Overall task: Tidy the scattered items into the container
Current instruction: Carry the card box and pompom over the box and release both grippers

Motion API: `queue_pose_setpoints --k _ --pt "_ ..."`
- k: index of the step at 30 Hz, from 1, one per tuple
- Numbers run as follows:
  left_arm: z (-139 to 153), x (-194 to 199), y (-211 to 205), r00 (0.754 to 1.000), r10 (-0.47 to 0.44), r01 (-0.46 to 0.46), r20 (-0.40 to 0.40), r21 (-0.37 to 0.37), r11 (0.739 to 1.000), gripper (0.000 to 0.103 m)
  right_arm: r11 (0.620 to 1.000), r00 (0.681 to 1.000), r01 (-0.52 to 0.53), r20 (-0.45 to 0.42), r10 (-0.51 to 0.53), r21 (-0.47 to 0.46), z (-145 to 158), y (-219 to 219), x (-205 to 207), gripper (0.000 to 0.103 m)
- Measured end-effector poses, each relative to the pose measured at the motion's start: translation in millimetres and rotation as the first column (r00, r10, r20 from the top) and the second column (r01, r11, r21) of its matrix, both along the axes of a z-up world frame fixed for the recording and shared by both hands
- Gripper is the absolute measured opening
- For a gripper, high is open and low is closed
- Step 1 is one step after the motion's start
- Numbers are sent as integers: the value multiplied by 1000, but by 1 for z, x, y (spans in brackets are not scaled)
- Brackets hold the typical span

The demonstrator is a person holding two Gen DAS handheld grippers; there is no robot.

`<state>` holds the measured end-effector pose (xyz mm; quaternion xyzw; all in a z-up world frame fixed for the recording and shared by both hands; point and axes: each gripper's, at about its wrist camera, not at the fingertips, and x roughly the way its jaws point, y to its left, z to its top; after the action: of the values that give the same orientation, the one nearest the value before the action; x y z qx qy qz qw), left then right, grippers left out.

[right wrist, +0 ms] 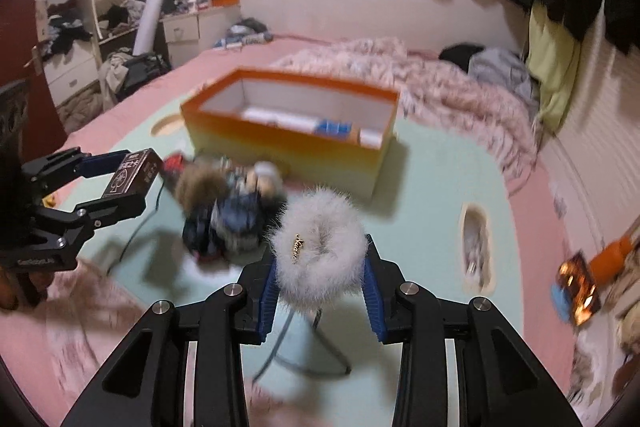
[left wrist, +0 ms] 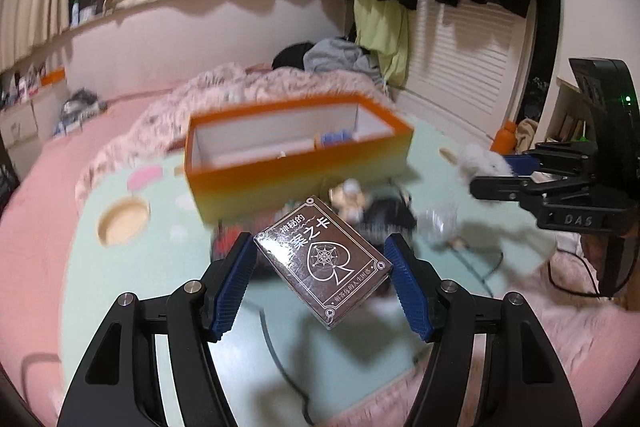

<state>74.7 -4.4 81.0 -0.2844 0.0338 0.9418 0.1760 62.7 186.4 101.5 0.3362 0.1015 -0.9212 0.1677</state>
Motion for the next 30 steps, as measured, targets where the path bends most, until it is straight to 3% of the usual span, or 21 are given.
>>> queue_pose_setpoints --k 5,9,18,21,23,24,26,30 --pt "39 -47 2 998 18 -21 -65 -42 999 67 999 996 16 -92 -13 39 21 -14 -35 35" --pt "53 -93 2 998 27 -30 -52 -57 998 67 999 994 27 -111 -23 34 28 -20 -68 35" --pt "27 -185 18 996 71 -66 54 -78 995 67 998 993 46 -108 -40 49 22 -38 -140 35" --pt "13 -203 16 985 125 -118 116 -61 991 67 997 996 40 -88 -34 71 12 -45 -159 36" --pt "8 -206 12 981 147 -144 125 -28 989 70 995 995 55 -86 -47 89 6 -48 -166 42" --pt "7 -205 10 980 154 -153 126 -17 988 77 994 995 59 -82 -51 91 4 -48 -169 45" --pt "5 -201 6 977 177 -178 117 -2 984 82 995 996 56 -71 -50 78 2 -47 -170 62" --pt "6 -192 2 980 173 -173 95 -13 985 82 996 996 57 -70 -53 66 1 -45 -166 63"
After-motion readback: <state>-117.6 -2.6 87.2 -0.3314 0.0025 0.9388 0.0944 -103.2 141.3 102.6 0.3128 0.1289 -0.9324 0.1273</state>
